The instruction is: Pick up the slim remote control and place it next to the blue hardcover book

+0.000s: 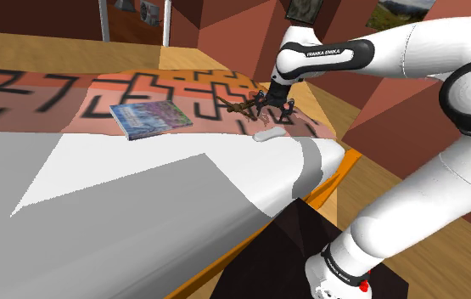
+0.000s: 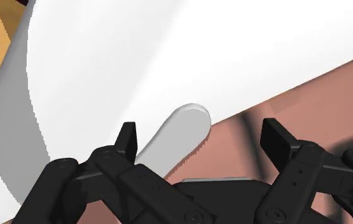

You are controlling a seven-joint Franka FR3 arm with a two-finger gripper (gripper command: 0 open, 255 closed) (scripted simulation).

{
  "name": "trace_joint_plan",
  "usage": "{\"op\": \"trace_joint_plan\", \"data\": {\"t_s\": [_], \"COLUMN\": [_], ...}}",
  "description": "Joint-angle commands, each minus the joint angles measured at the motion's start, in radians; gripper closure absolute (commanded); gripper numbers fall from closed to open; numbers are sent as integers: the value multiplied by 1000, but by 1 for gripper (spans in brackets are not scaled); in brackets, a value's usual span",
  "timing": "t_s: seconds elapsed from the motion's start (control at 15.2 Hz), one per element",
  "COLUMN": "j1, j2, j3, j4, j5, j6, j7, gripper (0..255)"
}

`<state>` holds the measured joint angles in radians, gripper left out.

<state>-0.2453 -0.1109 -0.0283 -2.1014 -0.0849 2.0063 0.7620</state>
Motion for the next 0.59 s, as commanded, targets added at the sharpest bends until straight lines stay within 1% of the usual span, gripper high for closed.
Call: {"op": "trace_joint_plan", "data": {"t_s": [0.0, 0.53], "j1": [-19, -91], "j2": [62, 280], "j3": [-15, -89], "j4": [37, 163], "j5": [9, 72], "j6": [20, 95], "j7": [57, 245], "gripper": [0, 0]}}
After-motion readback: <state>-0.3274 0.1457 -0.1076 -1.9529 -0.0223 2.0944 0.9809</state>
